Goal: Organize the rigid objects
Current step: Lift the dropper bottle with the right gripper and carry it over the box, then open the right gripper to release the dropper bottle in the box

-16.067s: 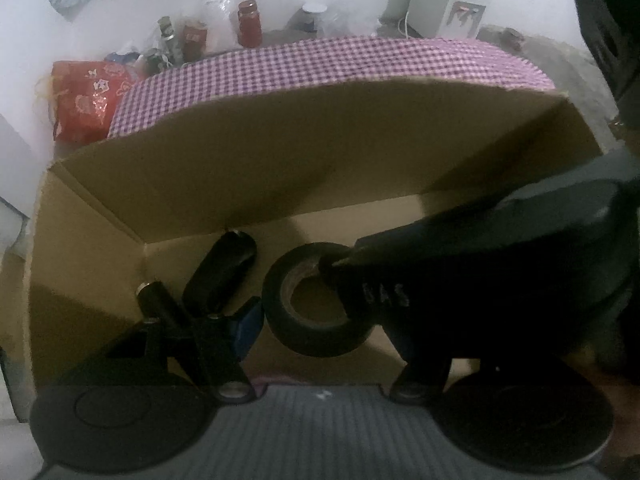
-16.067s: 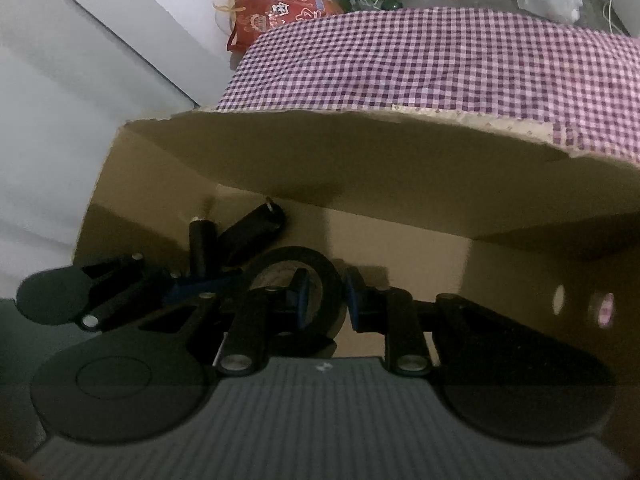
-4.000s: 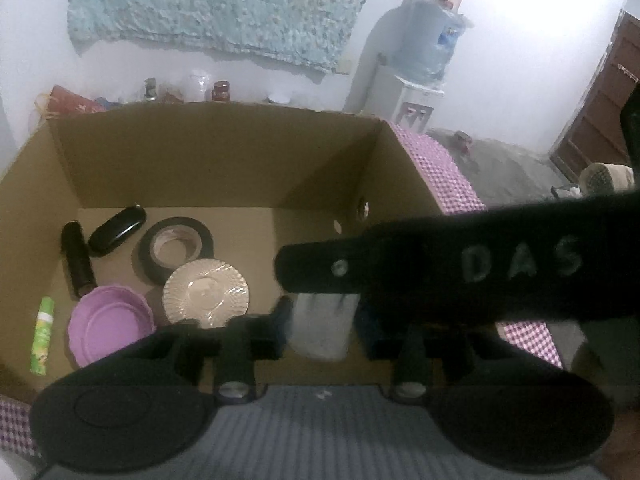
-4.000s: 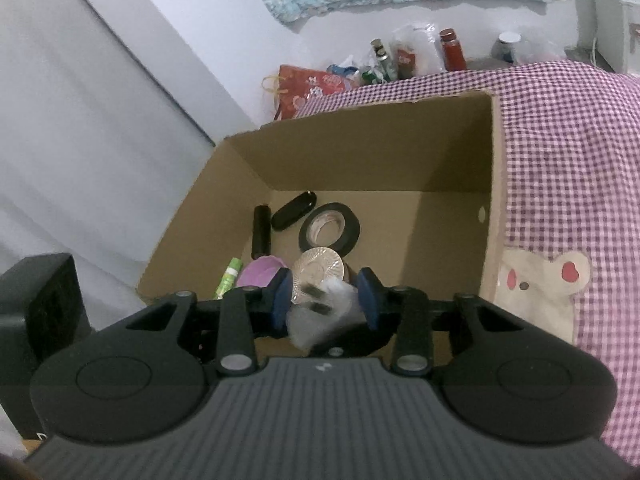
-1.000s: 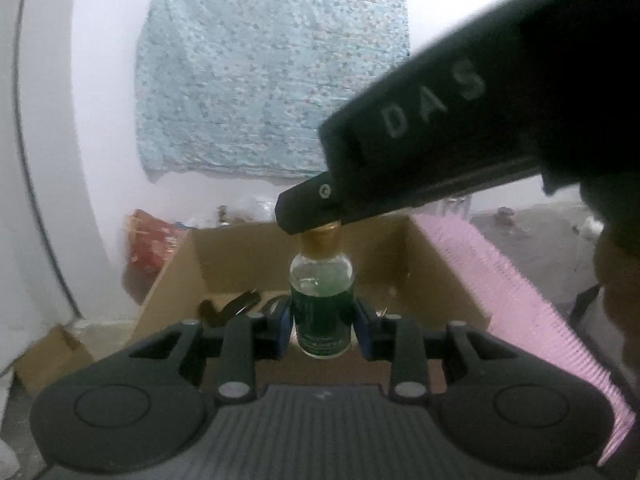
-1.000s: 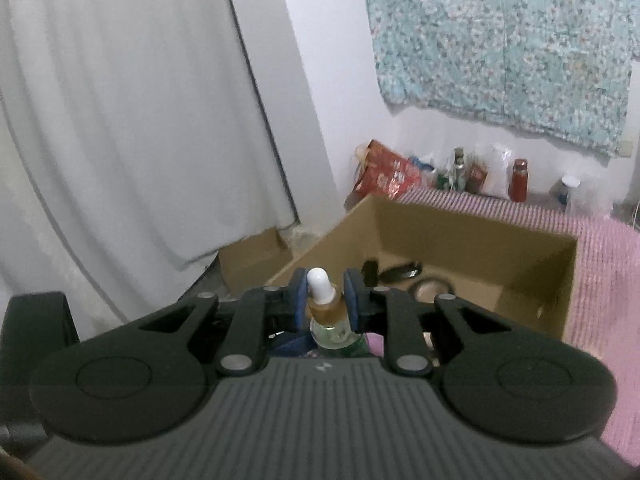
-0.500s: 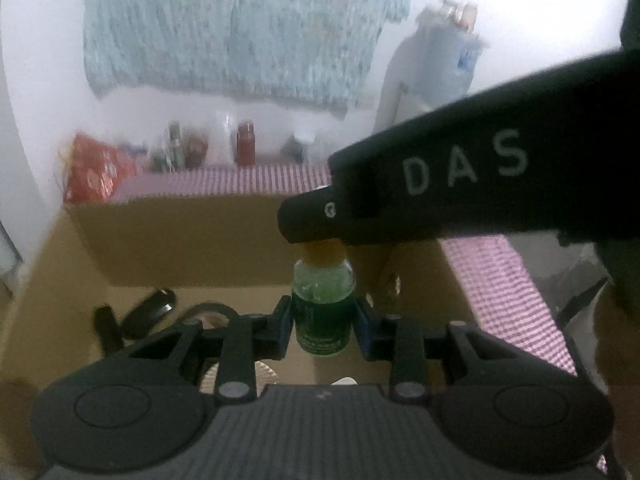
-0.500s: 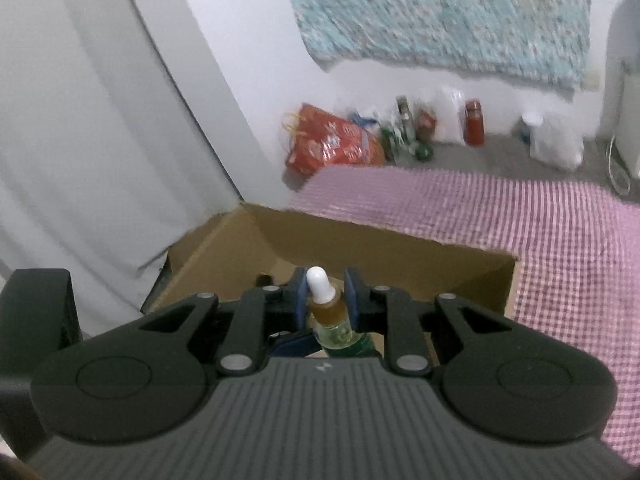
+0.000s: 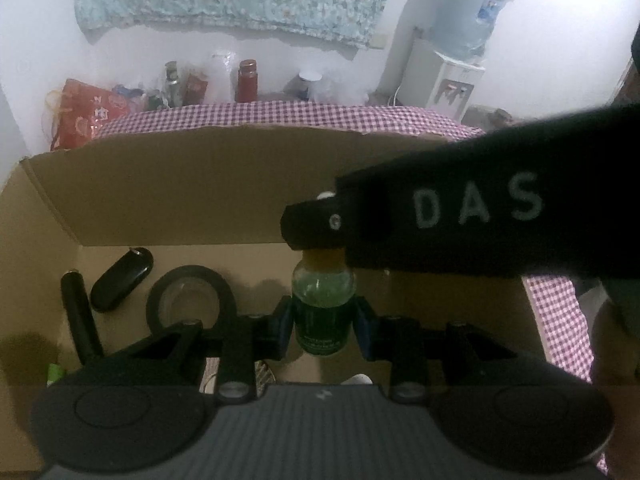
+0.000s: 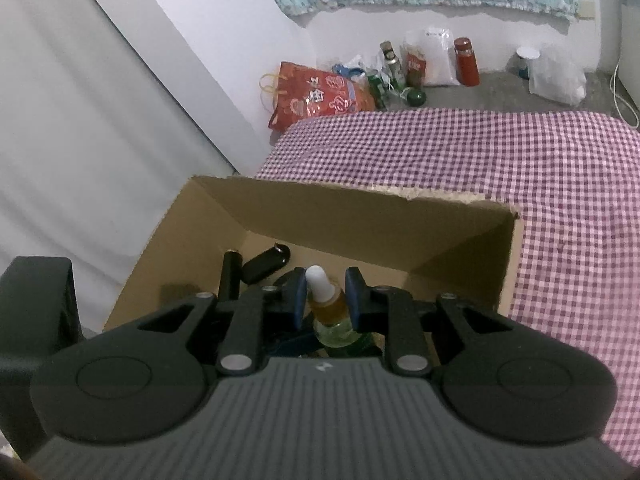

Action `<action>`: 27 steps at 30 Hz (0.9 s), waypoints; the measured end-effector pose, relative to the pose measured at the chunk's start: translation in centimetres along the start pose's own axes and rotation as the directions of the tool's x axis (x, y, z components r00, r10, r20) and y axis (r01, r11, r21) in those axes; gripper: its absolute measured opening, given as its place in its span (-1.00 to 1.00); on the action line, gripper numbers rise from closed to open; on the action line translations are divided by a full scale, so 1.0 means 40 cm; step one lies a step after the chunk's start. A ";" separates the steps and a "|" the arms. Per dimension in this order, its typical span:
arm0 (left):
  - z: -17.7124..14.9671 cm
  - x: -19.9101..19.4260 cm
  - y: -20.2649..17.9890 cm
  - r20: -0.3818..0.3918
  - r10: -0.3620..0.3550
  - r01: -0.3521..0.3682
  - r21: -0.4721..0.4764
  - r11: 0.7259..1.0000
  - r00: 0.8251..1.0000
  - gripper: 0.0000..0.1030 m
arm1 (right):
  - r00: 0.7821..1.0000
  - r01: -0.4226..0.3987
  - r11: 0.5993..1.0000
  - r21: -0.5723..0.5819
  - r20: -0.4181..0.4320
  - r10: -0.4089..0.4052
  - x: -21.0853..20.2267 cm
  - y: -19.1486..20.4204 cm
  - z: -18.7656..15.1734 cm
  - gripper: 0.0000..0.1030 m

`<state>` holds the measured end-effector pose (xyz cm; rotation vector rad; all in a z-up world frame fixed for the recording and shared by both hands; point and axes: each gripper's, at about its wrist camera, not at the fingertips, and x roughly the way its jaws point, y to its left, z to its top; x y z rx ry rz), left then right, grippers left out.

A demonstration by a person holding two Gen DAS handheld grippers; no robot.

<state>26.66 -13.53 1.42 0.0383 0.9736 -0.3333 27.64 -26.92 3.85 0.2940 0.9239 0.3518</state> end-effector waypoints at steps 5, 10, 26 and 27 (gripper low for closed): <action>0.000 0.001 -0.003 0.003 -0.001 0.001 0.009 1.000 1.000 -0.25 | 1.000 -0.001 1.000 0.020 -0.012 0.001 0.014 -0.011 -0.009 -0.59; -0.016 -0.023 -0.010 0.030 0.029 -0.030 0.023 0.999 0.999 -0.16 | 1.000 -0.006 0.999 0.032 0.023 0.005 -0.014 -0.007 -0.017 -0.59; -0.207 -0.397 -0.016 0.285 -0.009 -0.016 0.086 0.996 0.959 0.32 | 0.962 0.041 0.991 -0.124 0.273 -0.006 -0.396 0.203 -0.131 0.34; -0.232 -0.423 -0.004 0.293 -0.012 -0.014 0.084 0.996 0.956 0.33 | 0.958 0.055 0.988 -0.146 0.287 -0.011 -0.420 0.227 -0.151 0.54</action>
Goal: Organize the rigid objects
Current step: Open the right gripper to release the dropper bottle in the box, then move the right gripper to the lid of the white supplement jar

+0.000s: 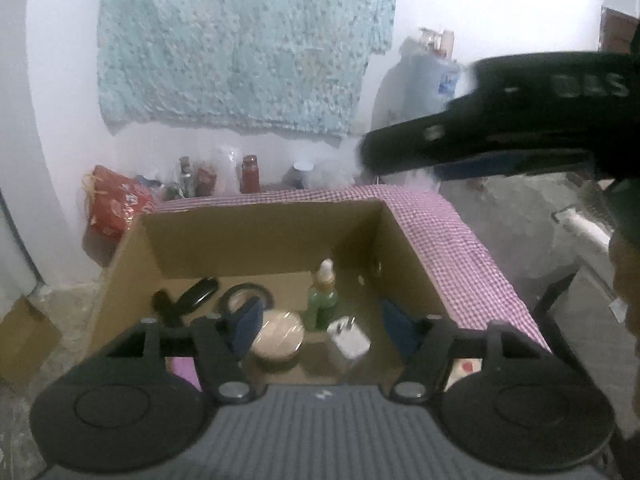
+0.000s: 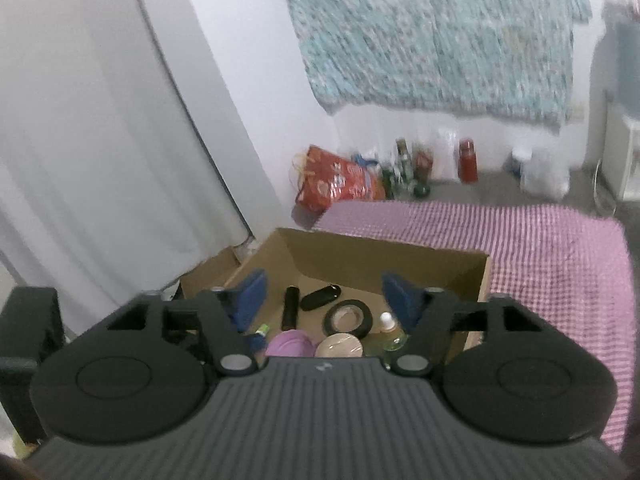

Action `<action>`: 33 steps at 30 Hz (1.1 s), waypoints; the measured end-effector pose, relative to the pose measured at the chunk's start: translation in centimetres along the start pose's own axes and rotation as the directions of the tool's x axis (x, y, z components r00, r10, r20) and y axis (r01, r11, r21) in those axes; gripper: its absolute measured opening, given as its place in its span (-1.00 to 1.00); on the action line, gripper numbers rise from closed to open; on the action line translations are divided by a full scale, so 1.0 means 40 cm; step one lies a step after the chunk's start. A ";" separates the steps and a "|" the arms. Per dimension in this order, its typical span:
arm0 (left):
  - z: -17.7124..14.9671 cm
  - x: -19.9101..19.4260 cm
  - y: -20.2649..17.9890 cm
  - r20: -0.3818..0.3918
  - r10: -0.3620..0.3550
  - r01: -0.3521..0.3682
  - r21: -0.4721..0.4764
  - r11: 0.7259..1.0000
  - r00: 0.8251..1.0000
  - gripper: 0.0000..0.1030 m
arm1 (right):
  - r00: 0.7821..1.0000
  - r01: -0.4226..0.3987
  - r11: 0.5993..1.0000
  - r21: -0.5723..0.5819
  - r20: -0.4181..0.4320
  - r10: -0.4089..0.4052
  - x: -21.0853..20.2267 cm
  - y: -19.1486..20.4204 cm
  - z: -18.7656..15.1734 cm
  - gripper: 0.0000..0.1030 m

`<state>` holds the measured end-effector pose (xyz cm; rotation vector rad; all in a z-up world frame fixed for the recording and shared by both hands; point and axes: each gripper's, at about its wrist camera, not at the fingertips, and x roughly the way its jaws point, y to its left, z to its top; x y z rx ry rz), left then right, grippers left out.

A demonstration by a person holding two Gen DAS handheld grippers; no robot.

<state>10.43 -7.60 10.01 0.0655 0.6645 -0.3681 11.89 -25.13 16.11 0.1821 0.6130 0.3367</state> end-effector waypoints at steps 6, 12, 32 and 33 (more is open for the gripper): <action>-0.117 -0.122 0.081 0.020 0.040 -0.039 -0.051 0.998 0.999 0.34 | 0.996 0.076 0.987 -0.142 -0.026 -0.081 -0.073 0.136 -0.060 0.97; -0.218 -0.158 0.162 0.008 0.111 -0.109 -0.110 0.988 0.994 0.34 | 0.970 0.196 0.937 -0.290 -0.084 -0.229 -0.023 0.277 -0.120 0.97; -0.334 -0.008 0.269 -0.035 0.095 -0.099 -0.138 0.985 0.995 0.33 | 0.970 -0.103 0.990 0.101 -0.208 0.123 0.247 0.325 -0.268 0.96; -0.334 -0.001 0.267 -0.037 0.098 -0.102 -0.132 0.986 0.994 0.32 | 0.968 -0.109 0.988 0.112 -0.213 0.131 0.260 0.327 -0.277 0.95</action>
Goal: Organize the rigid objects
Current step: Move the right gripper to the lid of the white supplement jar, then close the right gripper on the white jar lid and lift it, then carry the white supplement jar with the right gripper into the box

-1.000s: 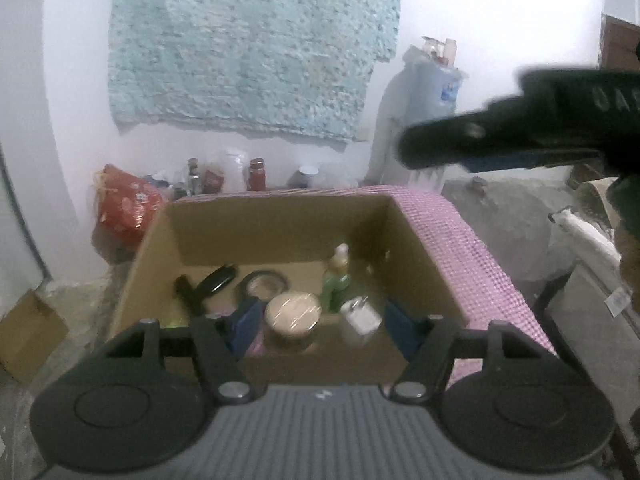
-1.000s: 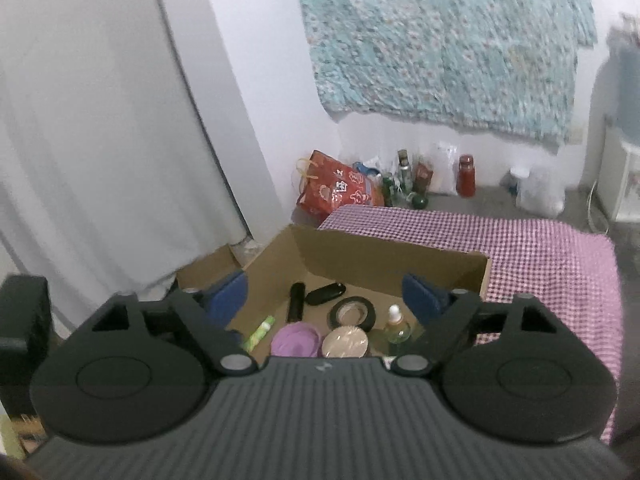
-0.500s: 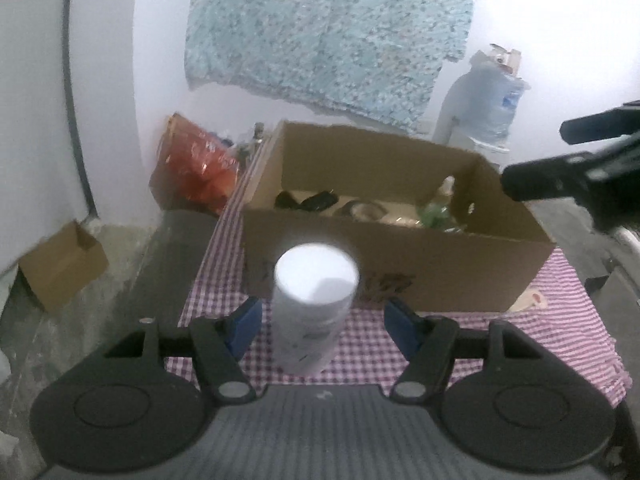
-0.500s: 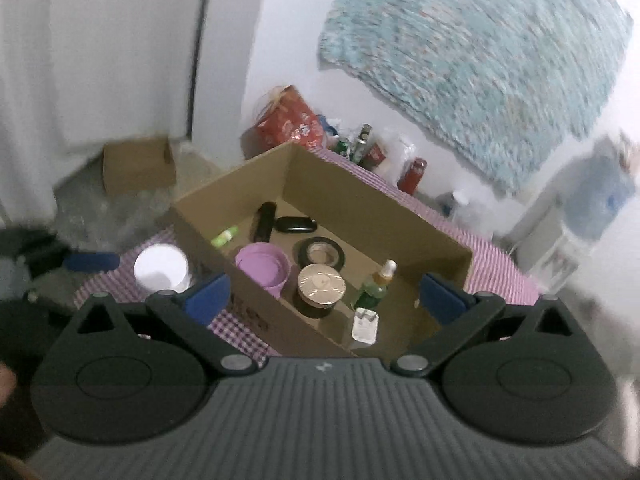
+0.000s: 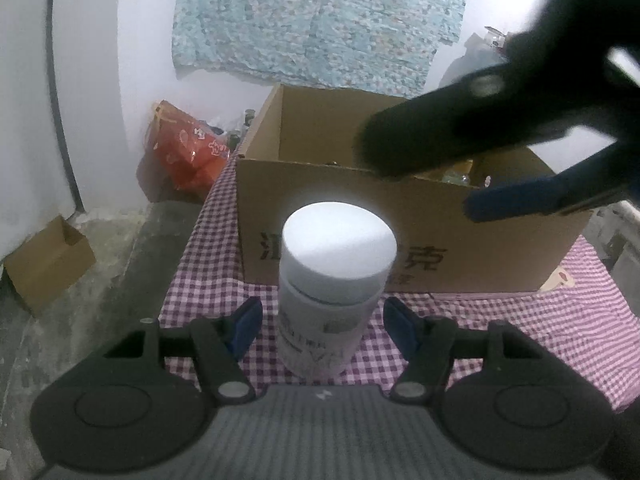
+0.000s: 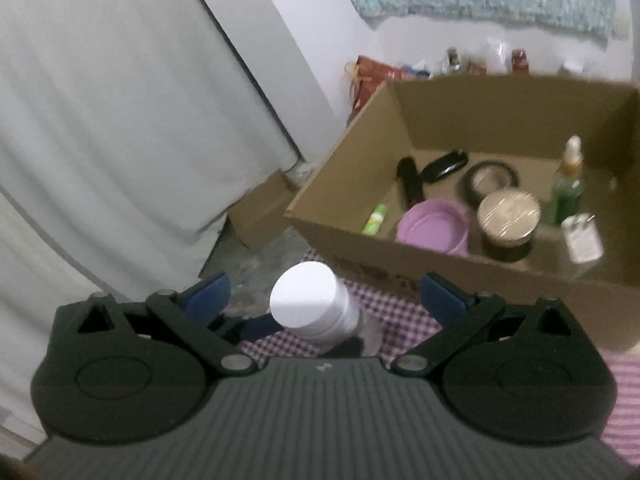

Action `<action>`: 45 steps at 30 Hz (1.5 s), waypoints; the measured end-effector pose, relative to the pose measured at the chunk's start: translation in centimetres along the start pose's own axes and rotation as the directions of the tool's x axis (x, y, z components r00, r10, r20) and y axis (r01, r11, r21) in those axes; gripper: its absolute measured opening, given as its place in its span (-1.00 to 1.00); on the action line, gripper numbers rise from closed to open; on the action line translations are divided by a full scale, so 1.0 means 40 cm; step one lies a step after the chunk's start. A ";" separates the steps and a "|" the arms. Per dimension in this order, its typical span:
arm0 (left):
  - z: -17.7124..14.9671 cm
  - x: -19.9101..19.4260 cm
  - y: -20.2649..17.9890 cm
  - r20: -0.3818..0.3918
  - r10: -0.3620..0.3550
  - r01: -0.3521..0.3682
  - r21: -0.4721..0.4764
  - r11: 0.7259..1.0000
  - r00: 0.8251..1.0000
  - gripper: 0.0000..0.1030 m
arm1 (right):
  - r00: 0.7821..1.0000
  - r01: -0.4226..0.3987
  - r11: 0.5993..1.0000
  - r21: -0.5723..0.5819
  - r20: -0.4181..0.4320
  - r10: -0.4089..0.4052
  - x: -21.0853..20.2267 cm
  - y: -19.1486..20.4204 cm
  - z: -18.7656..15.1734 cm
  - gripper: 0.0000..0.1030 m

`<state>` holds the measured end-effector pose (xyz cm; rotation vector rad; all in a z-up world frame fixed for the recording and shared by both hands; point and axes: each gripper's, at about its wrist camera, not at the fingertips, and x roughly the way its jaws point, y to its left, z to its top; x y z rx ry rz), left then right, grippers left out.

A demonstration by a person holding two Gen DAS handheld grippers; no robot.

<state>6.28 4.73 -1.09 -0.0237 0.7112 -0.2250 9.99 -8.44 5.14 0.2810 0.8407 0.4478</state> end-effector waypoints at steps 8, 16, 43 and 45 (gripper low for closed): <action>-0.003 0.039 -0.012 -0.020 0.002 -0.002 0.005 1.000 1.000 0.10 | 0.999 -0.021 1.000 -0.001 -0.042 0.021 0.096 0.012 0.015 0.53; 0.004 0.033 -0.027 -0.016 0.030 -0.030 0.011 0.999 0.999 0.06 | 0.993 -0.064 0.998 0.017 -0.094 0.065 0.146 -0.012 0.029 0.09; 0.189 -0.157 -0.176 0.105 -0.016 0.004 0.119 0.993 0.994 0.05 | 0.990 -0.113 0.993 -0.017 0.082 0.114 -0.156 0.025 0.117 -0.09; 0.238 -0.154 -0.203 0.114 -0.059 0.044 0.129 0.991 0.992 0.05 | 0.989 -0.102 0.995 -0.023 0.110 0.104 -0.199 0.015 0.152 -0.08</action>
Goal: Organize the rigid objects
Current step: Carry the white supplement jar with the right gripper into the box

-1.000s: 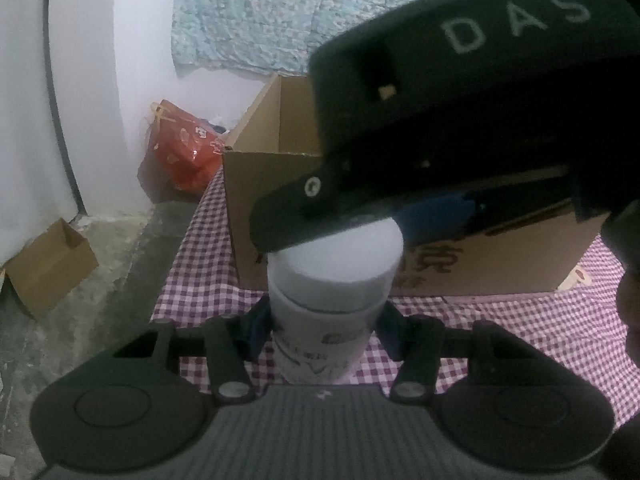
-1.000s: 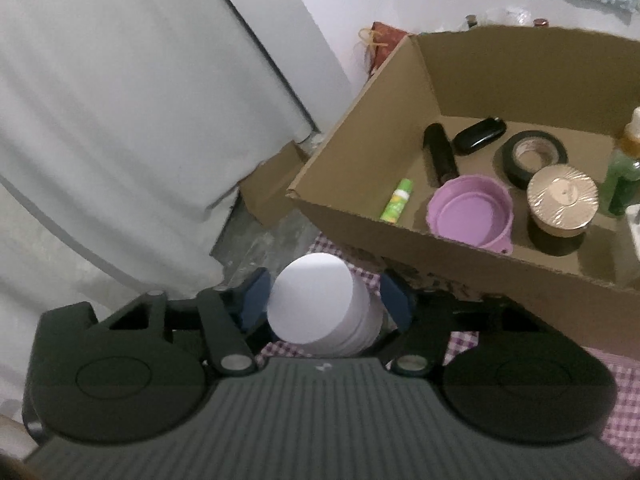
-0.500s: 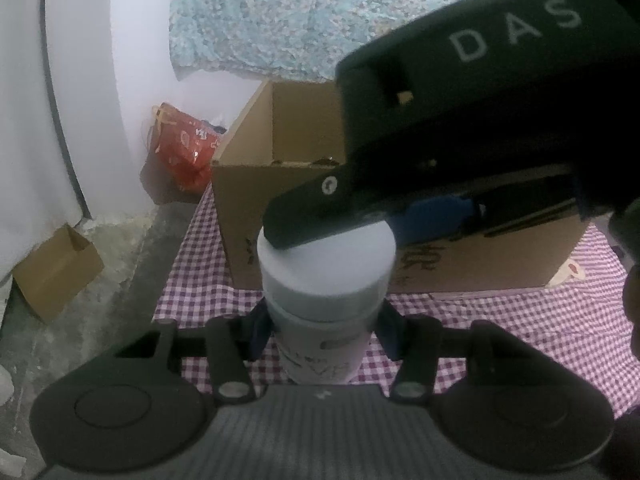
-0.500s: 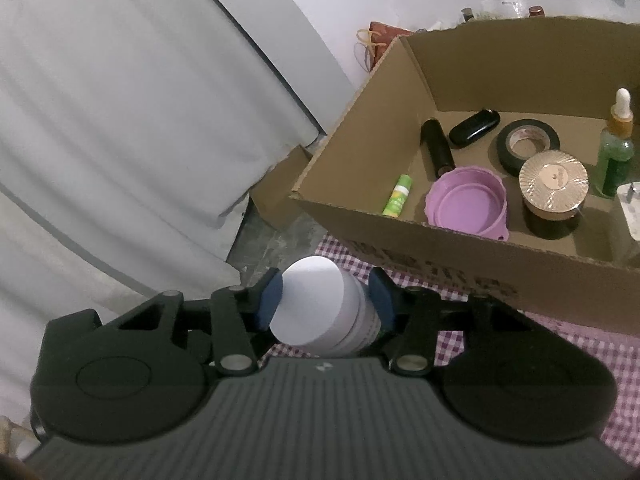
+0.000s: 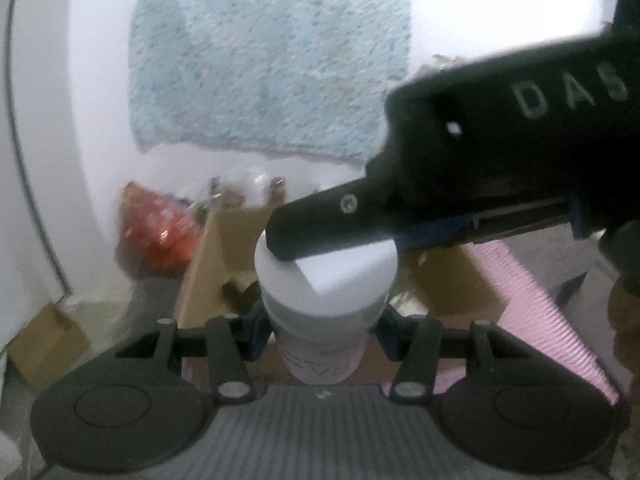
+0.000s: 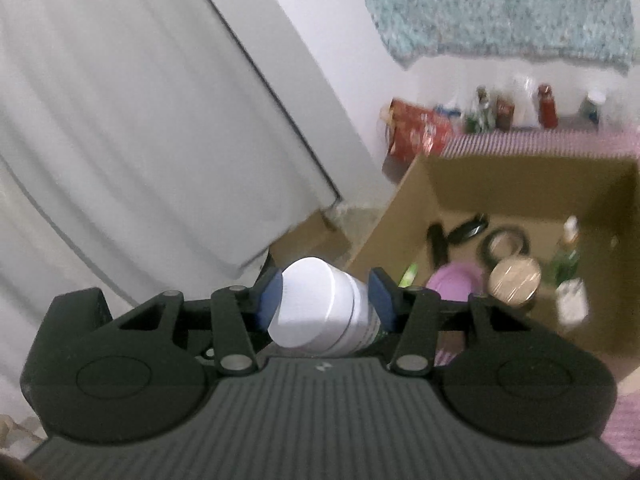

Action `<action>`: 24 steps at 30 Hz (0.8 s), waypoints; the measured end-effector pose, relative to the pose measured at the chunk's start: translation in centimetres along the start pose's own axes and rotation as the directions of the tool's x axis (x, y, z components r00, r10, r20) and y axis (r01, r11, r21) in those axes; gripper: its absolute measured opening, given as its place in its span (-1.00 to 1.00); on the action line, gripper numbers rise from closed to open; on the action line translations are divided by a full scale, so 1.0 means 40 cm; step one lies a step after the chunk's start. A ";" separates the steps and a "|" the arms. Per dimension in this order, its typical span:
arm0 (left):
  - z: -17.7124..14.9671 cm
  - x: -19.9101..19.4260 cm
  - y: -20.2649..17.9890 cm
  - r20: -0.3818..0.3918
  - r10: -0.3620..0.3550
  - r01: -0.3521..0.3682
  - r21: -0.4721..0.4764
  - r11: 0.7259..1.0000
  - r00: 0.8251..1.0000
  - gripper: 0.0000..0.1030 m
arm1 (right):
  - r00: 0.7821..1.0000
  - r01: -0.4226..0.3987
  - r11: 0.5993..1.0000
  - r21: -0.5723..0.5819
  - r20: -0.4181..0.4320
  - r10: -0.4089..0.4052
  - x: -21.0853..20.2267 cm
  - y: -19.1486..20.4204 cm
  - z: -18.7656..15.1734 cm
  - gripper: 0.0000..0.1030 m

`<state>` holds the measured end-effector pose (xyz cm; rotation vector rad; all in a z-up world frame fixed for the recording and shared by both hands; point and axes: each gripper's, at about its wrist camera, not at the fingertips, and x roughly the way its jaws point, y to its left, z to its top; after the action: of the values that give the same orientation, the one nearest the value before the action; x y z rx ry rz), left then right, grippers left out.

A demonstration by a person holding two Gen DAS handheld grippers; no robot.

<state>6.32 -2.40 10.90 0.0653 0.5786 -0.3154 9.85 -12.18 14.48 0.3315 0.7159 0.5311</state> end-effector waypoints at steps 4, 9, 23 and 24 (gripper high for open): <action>0.081 0.052 -0.048 0.006 -0.063 0.063 0.001 0.998 0.998 0.05 | 0.998 0.045 0.999 -0.012 0.047 -0.045 -0.066 -0.037 0.075 -0.08; 0.154 0.180 -0.120 -0.023 -0.138 0.137 -0.011 0.990 0.990 0.05 | 0.989 0.121 0.993 0.007 0.083 -0.121 -0.115 -0.138 0.151 -0.08; 0.101 0.514 -0.253 -0.216 -0.189 0.191 -0.013 0.981 0.958 0.05 | 0.986 0.162 0.967 0.195 0.016 -0.168 -0.056 -0.534 0.110 -0.08; 0.094 0.528 -0.251 -0.220 -0.184 0.186 -0.013 0.982 0.958 0.05 | 0.986 0.161 0.966 0.203 0.008 -0.166 -0.047 -0.546 0.098 -0.08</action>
<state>21.88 -18.31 2.78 0.0541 0.8065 -0.4970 18.90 -31.54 8.21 0.4632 0.7670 0.2970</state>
